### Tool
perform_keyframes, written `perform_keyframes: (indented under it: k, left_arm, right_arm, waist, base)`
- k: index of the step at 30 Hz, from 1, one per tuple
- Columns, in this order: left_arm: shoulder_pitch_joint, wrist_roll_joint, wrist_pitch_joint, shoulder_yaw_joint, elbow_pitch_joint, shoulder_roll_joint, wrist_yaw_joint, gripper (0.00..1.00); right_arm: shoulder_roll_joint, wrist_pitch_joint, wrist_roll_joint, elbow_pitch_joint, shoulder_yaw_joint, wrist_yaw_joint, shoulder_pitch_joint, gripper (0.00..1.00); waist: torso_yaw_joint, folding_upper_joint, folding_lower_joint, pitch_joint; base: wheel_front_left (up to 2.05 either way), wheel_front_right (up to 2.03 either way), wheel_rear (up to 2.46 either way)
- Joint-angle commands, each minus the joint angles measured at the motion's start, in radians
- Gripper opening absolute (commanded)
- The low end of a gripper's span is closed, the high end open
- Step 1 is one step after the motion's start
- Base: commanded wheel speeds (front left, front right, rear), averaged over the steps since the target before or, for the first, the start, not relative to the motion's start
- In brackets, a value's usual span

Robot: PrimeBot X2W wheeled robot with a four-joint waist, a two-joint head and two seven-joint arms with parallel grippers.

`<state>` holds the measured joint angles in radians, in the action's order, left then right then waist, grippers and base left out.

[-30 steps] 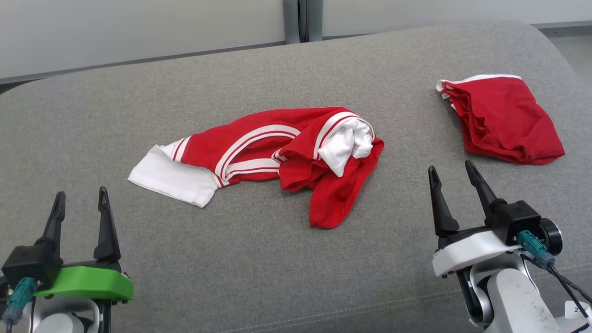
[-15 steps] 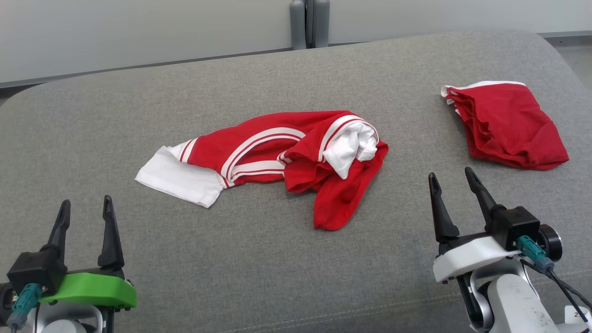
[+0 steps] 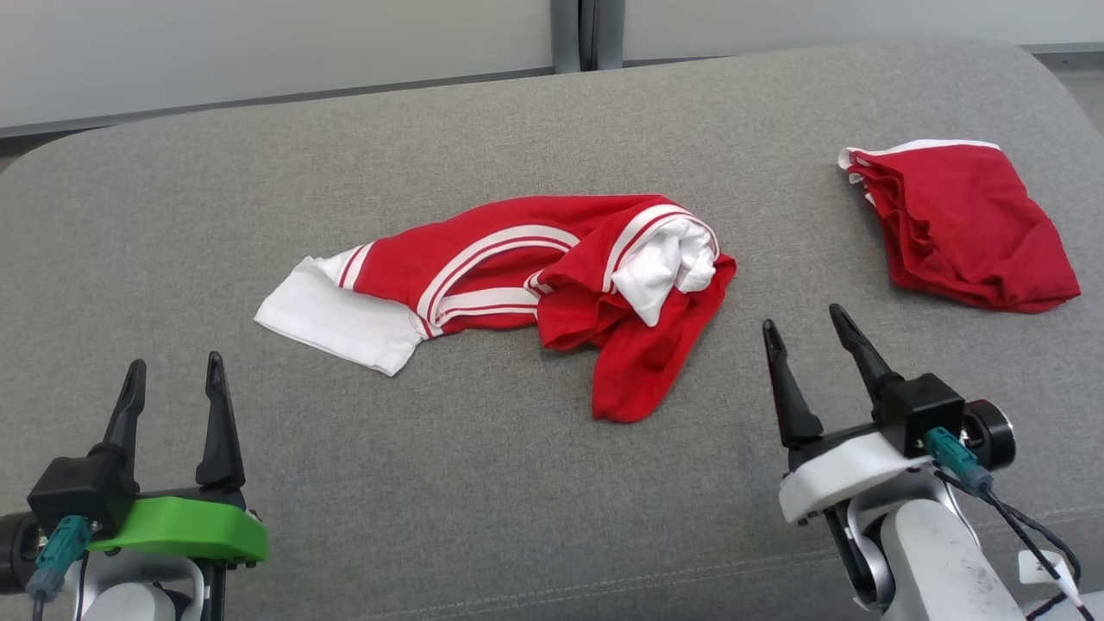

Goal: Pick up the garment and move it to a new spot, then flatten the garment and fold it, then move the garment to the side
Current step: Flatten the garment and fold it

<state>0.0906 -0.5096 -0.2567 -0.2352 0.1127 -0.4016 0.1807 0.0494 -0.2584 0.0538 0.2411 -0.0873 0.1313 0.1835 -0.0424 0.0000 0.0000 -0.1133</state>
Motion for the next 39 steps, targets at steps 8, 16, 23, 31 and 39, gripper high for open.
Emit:
perform_keyframes:
  k: [8, 16, 23, 31, 39]
  left_arm:
    - [0.086, 0.011, -0.005, -0.031, 0.030, 0.023, -0.035, 1.00]
    - [0.182, 0.031, -0.009, -0.065, 0.085, 0.085, -0.086, 1.00]
    - [0.231, 0.065, -0.008, -0.045, 0.110, 0.142, -0.129, 1.00]
    - [0.229, 0.112, -0.008, 0.003, 0.125, 0.182, -0.165, 1.00]
    - [0.219, 0.146, -0.008, 0.043, 0.132, 0.191, -0.189, 1.00]
  right_arm:
    - [0.061, 0.051, -0.004, 0.091, -0.181, -0.001, 0.135, 1.00]
    - [0.132, 0.078, -0.038, 0.201, -0.306, -0.001, 0.295, 1.00]
    - [0.176, 0.137, -0.109, 0.291, -0.356, -0.001, 0.397, 1.00]
    - [0.172, 0.127, -0.088, 0.256, -0.316, -0.001, 0.386, 0.00]
    - [0.171, 0.073, -0.008, 0.085, -0.213, -0.001, 0.276, 0.00]
  waist:
    - [0.054, 0.0000, 0.0000, -0.076]
    - [0.130, 0.0000, 0.0000, -0.148]
    - [0.171, 0.0000, 0.0000, -0.183]
    - [0.156, 0.0000, 0.0000, -0.197]
    - [0.112, 0.0000, 0.0000, -0.192]
  base:
    - [0.00, 0.00, 0.00]
    - [0.00, 0.00, 0.00]
    - [0.00, 0.00, 0.00]
    - [0.00, 0.00, 0.00]
    - [0.00, 0.00, 0.00]
